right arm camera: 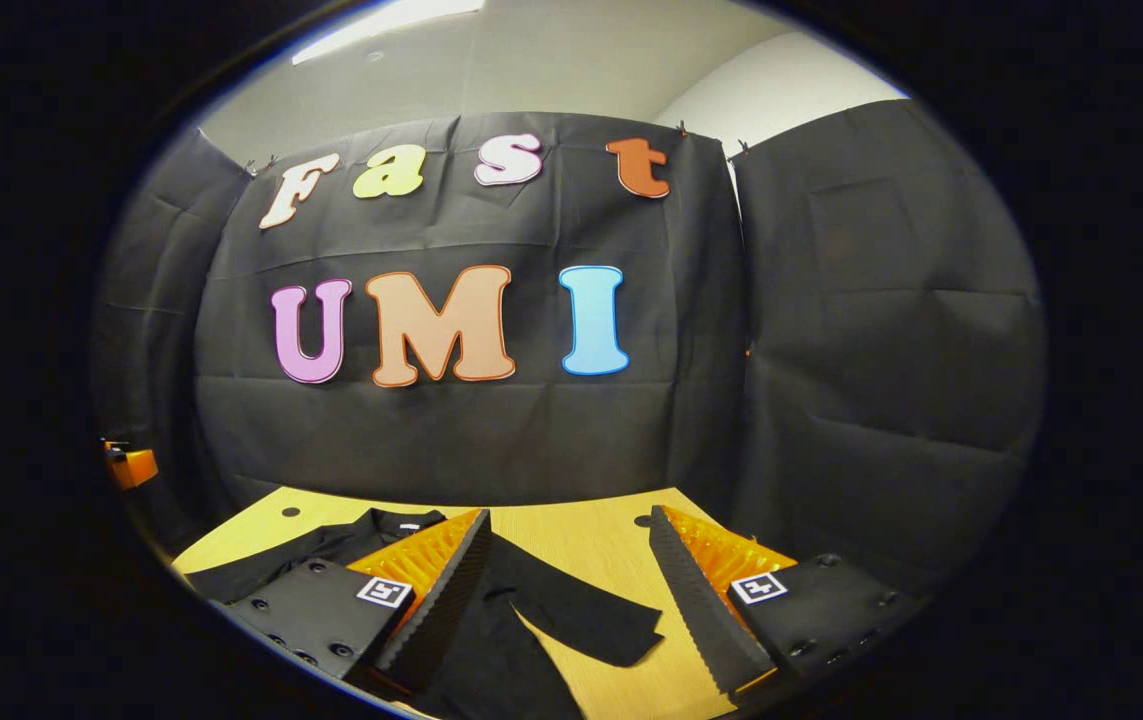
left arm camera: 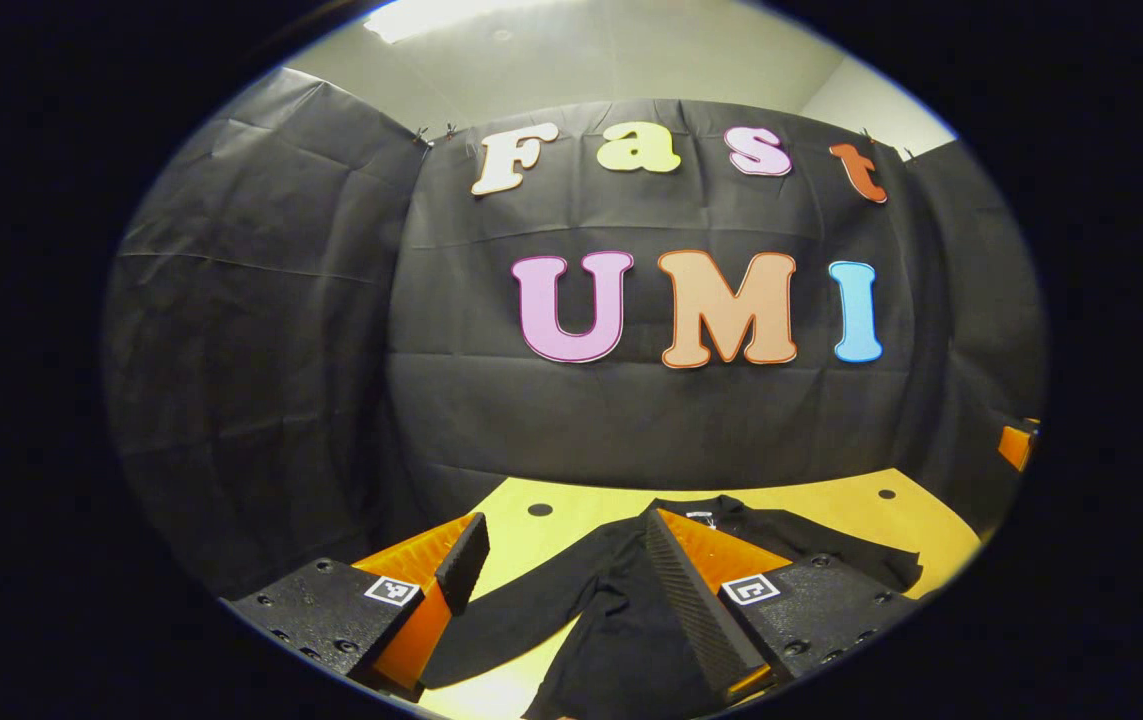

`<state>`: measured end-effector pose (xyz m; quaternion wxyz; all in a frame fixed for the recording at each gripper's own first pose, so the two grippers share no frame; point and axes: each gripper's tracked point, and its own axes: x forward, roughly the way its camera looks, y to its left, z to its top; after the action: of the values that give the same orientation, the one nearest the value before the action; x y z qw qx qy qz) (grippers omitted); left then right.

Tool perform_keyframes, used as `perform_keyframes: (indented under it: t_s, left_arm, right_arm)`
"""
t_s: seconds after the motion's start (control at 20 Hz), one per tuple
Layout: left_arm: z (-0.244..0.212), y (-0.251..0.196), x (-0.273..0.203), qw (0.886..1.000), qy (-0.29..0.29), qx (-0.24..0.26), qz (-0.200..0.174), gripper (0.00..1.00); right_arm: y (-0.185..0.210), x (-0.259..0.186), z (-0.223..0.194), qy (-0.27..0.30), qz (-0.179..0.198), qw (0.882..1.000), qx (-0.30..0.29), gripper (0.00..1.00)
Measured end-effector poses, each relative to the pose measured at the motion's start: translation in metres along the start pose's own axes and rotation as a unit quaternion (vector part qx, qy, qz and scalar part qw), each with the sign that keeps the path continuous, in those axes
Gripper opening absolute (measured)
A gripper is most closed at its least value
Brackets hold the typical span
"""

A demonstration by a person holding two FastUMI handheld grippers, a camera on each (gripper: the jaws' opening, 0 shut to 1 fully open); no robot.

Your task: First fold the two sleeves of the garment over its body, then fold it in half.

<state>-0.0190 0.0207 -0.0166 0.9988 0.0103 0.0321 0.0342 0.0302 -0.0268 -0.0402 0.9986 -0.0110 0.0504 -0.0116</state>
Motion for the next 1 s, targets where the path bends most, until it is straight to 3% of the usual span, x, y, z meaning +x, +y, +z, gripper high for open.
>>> perform_keyframes:
  t_s: [1.0]
  left_arm:
    - [-0.015, 0.019, -0.003, 0.999, 0.028, -0.014, 0.041, 0.94]
  right_arm:
    - [-0.017, 0.034, -0.029, 0.049, 0.003, 0.999, 0.000, 0.99]
